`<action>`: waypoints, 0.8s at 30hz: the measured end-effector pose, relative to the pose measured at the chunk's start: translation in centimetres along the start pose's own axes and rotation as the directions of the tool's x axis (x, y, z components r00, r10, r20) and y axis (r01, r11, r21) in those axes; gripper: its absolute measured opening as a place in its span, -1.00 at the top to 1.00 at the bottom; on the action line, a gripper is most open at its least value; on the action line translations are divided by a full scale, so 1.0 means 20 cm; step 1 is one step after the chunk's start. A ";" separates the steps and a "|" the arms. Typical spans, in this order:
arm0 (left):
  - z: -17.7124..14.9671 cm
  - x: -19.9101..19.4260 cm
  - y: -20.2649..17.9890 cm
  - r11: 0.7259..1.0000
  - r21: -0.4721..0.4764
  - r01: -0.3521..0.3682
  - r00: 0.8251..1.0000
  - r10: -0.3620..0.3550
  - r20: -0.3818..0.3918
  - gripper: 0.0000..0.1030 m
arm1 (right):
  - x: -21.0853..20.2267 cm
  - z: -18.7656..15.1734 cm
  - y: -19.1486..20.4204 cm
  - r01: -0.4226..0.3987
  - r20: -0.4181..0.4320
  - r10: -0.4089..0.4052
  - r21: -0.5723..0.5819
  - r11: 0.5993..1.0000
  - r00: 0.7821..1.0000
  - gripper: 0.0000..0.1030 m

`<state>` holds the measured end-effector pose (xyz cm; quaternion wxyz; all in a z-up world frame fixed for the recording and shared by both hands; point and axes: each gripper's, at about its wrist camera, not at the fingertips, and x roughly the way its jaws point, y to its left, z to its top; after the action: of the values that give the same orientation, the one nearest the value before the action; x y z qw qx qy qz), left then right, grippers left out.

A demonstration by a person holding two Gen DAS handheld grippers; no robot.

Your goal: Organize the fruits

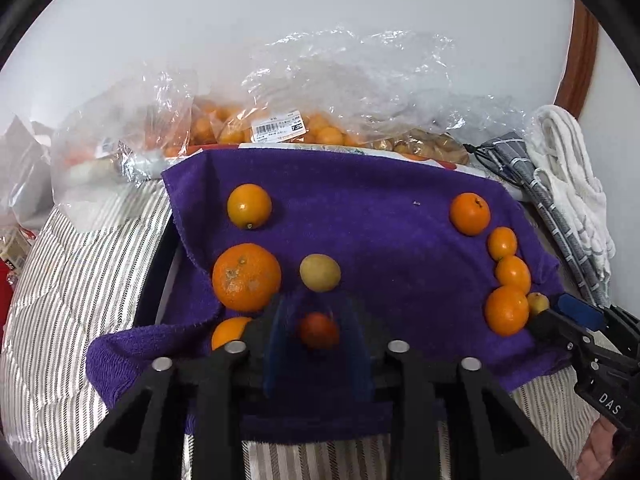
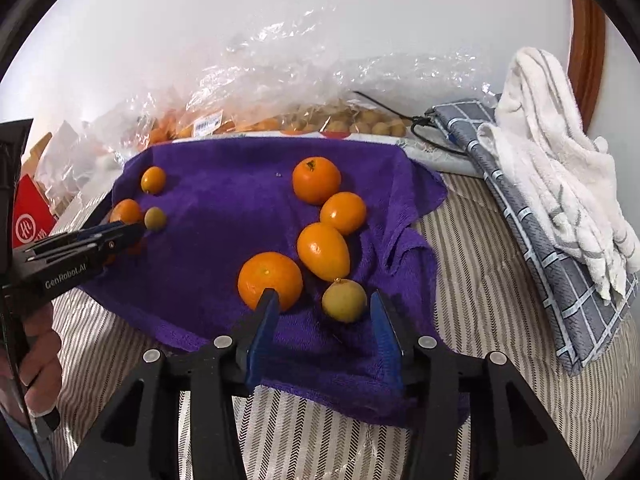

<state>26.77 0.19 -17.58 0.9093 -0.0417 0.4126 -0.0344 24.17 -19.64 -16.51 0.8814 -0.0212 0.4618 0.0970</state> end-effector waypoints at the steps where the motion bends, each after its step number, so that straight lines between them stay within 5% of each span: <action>1: 0.00 -0.02 0.00 1.000 -0.002 -0.004 1.000 0.004 0.002 0.35 | -0.01 0.01 0.00 0.003 -0.002 -0.003 0.008 1.000 1.000 0.08; 8: -0.01 -0.32 -0.01 0.999 0.028 0.015 0.999 -0.016 0.029 0.17 | -0.28 0.05 0.03 0.038 0.042 -0.039 0.035 0.999 0.998 -0.02; 18: -0.16 -0.77 -0.05 0.999 0.028 0.041 0.994 -0.044 0.102 -0.33 | -0.67 -0.04 0.09 0.093 0.081 -0.098 0.064 0.994 0.992 -0.06; 24: -0.23 -0.99 -0.08 0.999 0.037 0.030 0.987 -0.035 0.156 -0.47 | -0.90 -0.16 0.12 0.118 0.146 -0.124 0.052 0.992 0.981 -0.67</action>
<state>10.25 0.26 -5.50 0.9388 -0.0353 0.3385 -0.0530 11.15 -20.45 -3.58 0.9180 -0.0230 0.3944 0.0345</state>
